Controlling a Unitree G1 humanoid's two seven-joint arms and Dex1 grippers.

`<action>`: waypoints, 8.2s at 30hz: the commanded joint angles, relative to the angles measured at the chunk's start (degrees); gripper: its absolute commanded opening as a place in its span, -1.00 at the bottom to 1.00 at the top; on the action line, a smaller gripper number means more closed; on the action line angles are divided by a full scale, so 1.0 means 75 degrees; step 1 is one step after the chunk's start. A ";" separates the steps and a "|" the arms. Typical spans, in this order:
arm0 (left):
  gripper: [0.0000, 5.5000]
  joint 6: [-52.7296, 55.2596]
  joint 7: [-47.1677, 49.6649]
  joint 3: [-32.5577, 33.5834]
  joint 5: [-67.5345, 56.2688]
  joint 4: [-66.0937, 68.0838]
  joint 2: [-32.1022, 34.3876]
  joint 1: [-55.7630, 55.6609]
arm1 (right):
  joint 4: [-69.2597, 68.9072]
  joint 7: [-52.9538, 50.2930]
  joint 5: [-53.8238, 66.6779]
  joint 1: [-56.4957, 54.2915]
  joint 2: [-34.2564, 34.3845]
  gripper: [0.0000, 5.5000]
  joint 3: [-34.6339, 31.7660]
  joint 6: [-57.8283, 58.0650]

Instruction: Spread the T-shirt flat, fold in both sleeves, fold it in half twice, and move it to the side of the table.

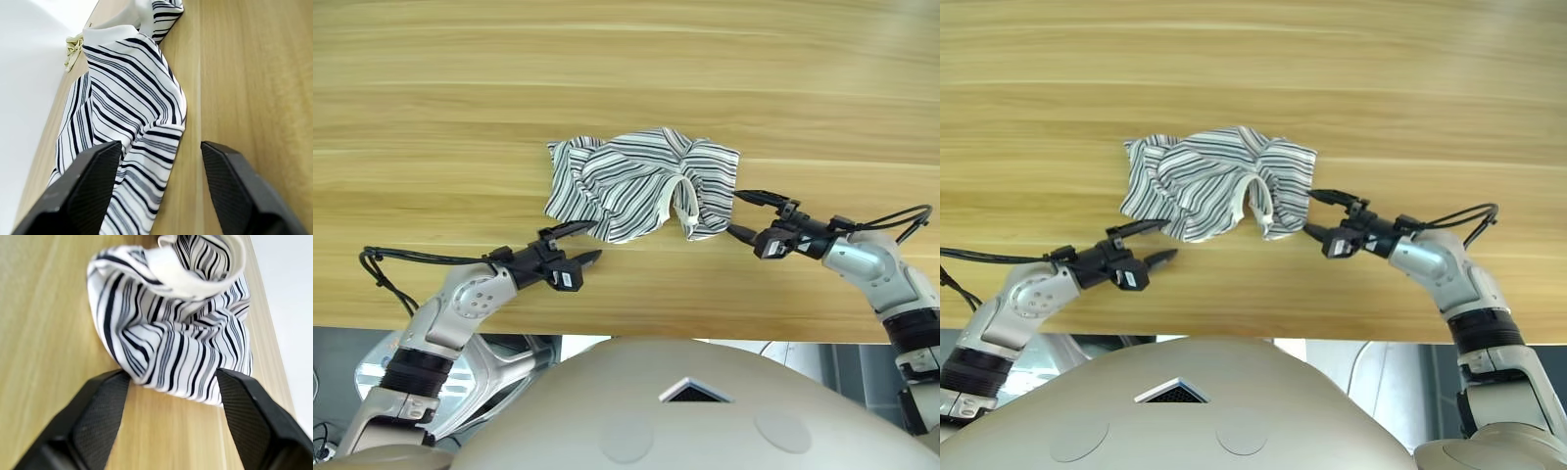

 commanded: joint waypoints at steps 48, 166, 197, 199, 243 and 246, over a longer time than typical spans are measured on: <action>-0.65 0.0624 0.0925 -0.1478 0.1373 0.1310 0.0069 -0.0930 | -0.0049 -0.0300 -0.0351 0.0249 0.0127 -0.97 0.0350 0.0217; 0.34 -0.1007 -0.1674 0.3309 -0.6405 0.1917 0.0031 0.0816 | -0.3270 0.2620 0.6551 0.3357 -0.0808 -0.02 -0.3637 0.0846; 0.41 0.1208 0.0840 0.2324 0.1052 -0.0377 0.0996 0.1503 | -0.1769 0.1930 0.3589 0.1471 0.0883 -0.02 -0.2156 0.1061; 0.41 0.1143 0.0684 0.2207 0.0956 -0.0197 0.1146 0.1268 | -0.1748 0.1924 0.3579 0.1469 0.0923 -0.02 -0.2134 0.1035; -1.00 0.0979 0.1666 0.0935 0.0927 0.1184 0.1279 -0.0215 | -0.1239 0.1772 0.3432 0.1462 0.1198 -0.02 -0.2013 0.0885; -1.00 0.0798 0.1524 0.0741 0.0361 0.0495 0.0861 -0.0145 | -0.1238 0.1781 0.3418 0.1406 0.1215 -0.02 -0.1955 0.0903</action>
